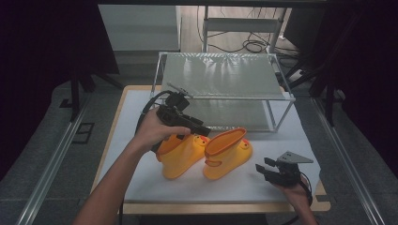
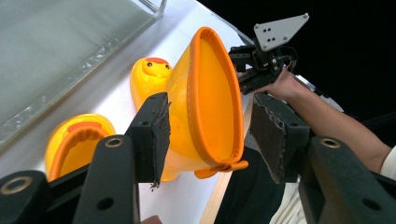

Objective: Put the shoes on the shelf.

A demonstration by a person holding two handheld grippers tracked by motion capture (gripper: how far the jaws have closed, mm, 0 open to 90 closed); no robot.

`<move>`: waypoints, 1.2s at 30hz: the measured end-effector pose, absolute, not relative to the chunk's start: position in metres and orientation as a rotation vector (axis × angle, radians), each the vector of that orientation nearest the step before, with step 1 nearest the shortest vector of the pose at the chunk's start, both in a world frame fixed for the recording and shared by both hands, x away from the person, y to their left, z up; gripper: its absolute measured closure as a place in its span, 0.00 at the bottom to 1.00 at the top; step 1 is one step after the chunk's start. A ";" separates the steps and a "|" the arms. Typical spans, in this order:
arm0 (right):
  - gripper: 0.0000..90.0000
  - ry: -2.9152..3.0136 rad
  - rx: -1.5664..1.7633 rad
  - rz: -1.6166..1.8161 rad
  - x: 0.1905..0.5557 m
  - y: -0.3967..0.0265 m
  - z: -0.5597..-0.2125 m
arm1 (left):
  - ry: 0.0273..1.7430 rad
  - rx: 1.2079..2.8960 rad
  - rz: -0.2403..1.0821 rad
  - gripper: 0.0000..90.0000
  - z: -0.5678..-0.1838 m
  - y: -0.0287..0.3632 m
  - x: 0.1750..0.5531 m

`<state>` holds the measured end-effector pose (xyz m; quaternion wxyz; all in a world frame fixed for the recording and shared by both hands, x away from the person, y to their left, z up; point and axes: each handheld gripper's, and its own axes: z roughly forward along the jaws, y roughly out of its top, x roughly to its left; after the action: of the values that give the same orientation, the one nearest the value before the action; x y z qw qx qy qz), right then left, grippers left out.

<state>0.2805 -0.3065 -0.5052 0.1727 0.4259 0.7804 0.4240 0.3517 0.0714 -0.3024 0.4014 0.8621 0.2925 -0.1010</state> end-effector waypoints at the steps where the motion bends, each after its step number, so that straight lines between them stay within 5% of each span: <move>1: 0.54 2.214 1.208 1.203 0.280 -0.307 -0.505 | 0.739 2.179 -0.255 0.53 -0.302 0.071 0.352; 36: 0.54 2.213 1.216 1.203 0.281 -0.309 -0.505 | 0.760 2.312 -0.286 0.56 -0.320 0.017 0.372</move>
<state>0.2810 -0.3088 -0.5053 0.1713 0.4283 0.7795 0.4239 0.3718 0.0173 -0.3197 0.3388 0.8877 0.2920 -0.1097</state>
